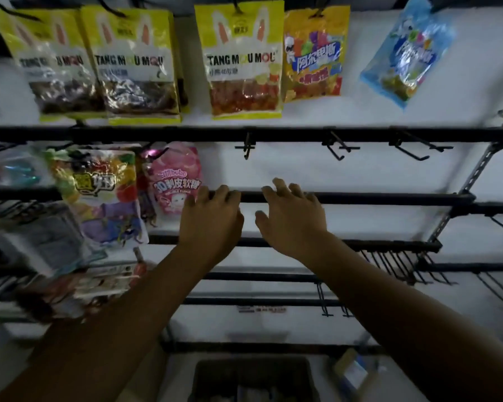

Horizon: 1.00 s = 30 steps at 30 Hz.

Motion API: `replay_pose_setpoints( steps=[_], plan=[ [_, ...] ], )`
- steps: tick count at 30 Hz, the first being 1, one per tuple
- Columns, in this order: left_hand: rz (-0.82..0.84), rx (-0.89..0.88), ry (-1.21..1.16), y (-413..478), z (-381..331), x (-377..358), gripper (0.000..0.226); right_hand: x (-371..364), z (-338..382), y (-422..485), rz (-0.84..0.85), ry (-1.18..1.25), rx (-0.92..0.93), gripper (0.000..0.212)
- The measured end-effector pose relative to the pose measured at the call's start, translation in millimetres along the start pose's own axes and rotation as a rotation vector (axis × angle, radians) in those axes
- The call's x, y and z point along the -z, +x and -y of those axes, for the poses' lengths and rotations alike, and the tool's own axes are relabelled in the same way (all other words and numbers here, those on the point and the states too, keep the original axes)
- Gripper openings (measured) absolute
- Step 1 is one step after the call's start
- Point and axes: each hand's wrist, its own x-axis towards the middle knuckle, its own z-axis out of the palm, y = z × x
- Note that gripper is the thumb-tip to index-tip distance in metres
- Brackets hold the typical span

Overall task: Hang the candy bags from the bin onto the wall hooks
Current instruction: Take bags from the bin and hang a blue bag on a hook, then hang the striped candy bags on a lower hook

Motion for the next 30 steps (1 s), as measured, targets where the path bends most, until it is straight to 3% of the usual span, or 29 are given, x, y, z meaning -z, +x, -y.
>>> replay_pose_setpoints(
  steps=[16, 30],
  plan=[
    [0.503, 0.007, -0.181, -115, 56, -147, 0.046, -181, 81, -41, 0.519, 0.002, -0.155, 0.059],
    [0.840, -0.038, -0.273, -210, 30, -265, 0.038, -318, 89, -115, 0.827, 0.118, -0.230, 0.057]
  ],
)
